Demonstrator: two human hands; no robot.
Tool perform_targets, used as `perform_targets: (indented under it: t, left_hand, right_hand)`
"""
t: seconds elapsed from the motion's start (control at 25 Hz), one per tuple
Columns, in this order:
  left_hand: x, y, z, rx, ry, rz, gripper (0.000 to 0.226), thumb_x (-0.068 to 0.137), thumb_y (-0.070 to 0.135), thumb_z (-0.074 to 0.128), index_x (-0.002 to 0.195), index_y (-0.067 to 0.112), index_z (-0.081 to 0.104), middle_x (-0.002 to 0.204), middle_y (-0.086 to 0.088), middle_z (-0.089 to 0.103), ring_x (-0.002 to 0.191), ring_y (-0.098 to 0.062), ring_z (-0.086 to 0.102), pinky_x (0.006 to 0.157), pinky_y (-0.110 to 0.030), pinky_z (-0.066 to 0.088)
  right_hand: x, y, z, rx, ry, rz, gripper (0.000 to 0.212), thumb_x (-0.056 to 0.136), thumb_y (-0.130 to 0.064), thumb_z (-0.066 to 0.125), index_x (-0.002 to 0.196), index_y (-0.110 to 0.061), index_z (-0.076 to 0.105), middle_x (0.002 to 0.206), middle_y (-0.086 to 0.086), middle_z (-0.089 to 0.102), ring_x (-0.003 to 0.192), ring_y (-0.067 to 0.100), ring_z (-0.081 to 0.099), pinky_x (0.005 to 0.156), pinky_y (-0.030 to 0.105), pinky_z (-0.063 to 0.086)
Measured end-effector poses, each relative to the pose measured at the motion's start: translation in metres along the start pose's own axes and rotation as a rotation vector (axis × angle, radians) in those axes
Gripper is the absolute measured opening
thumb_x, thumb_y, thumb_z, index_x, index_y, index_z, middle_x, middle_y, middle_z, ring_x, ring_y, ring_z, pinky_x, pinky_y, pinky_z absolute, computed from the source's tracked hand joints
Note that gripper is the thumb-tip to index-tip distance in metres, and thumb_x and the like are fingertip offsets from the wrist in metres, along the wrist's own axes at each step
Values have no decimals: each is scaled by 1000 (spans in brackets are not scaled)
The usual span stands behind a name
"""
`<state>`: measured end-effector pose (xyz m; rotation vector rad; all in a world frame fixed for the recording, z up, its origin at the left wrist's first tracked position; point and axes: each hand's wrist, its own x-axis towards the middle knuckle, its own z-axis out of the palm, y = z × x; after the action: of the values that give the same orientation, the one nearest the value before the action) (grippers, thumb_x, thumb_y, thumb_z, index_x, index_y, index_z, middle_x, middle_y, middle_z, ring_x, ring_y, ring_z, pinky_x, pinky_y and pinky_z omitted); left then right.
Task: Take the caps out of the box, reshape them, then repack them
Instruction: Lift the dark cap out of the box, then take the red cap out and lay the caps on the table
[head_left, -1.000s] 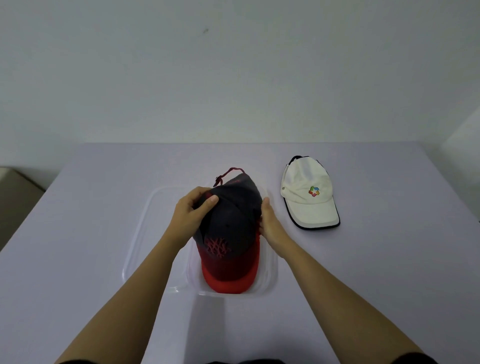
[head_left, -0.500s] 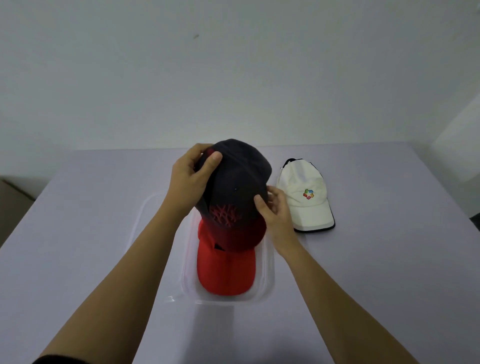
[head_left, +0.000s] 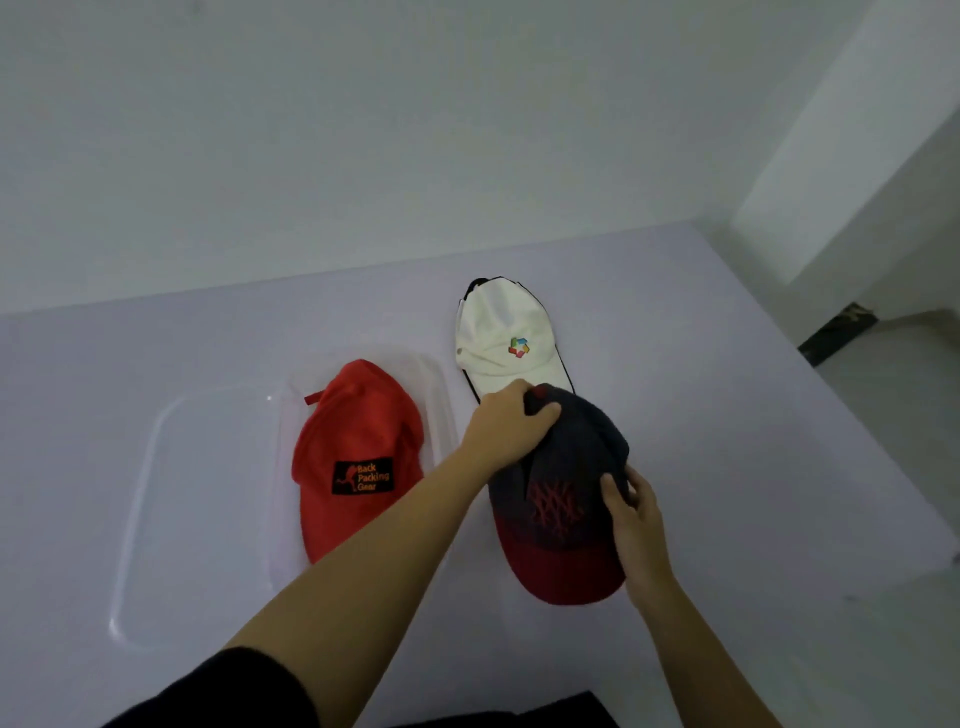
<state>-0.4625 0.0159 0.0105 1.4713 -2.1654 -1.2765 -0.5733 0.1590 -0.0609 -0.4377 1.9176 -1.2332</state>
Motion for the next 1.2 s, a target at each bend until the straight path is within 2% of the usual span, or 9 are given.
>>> perform_targets:
  t: [0.24,0.32,0.48,0.6,0.72,0.8,1.0,1.08,1.2]
  left_hand:
    - [2,-28,35,65,-67,-25,55,94,36,50,138,7,37,134,-13,53,122,-28,51,100,-34,41]
    - [2,-23,28,55,-2,30,55,95,33,49,141,6,34,141,-12,47,128,-27,46,105,-34,37]
    - [-6,-27,-10,16,190,123,49,96,23,47,140,5,36,141,-11,48,129,-24,46,104,-29,34]
    - [-22,-51,-45,-25,393,97,47,96,19,46,140,5,38,142,-11,47,131,-23,43,105,-25,31]
    - [-41,-89,-78,-24,590,-56,48,96,18,45,141,5,36,144,-11,44,134,-24,39,108,-27,27]
    - [-52,-116,-95,-13,617,-183,51,96,19,44,142,3,32,146,-14,40,136,-26,36,110,-30,26]
    - [-63,-157,-100,-13,409,-339,61,96,23,46,145,-1,19,145,-21,38,133,-34,38,107,-36,31]
    - [-58,-162,-99,-28,437,-359,51,96,22,46,140,-1,31,137,-22,45,126,-34,44,101,-35,34]
    - [-52,-162,-105,-13,500,-324,30,98,21,41,113,0,56,110,-21,59,105,-35,55,80,-30,35]
  right_hand:
    - [10,33,-1,-264,70,0,53,96,-40,41,141,-11,35,143,13,41,130,27,41,108,43,37]
    - [12,22,5,-302,131,-92,52,97,-35,40,142,-9,33,146,13,36,135,26,35,112,43,31]
    - [12,-13,37,-395,154,-409,44,97,-27,42,138,-10,38,140,11,43,131,25,39,110,44,35]
    - [4,-31,78,-408,5,-571,42,96,-24,45,137,-12,40,141,9,44,132,21,38,111,38,34]
    - [-7,-41,118,-460,-207,-712,42,95,-24,45,135,-11,44,139,8,47,132,21,38,112,38,31]
    - [-11,-46,145,-559,-323,-768,43,95,-26,44,134,-7,45,139,12,48,135,27,35,114,37,27]
    - [-8,-57,195,-963,-447,-651,65,97,-36,39,146,0,17,151,18,30,146,30,7,118,42,5]
    - [-5,-58,203,-1056,-462,-615,70,96,-37,42,147,0,13,151,19,31,146,30,5,118,44,0]
    - [-3,-58,207,-1011,-386,-653,66,93,-35,48,146,-6,21,147,13,39,143,29,20,117,46,0]
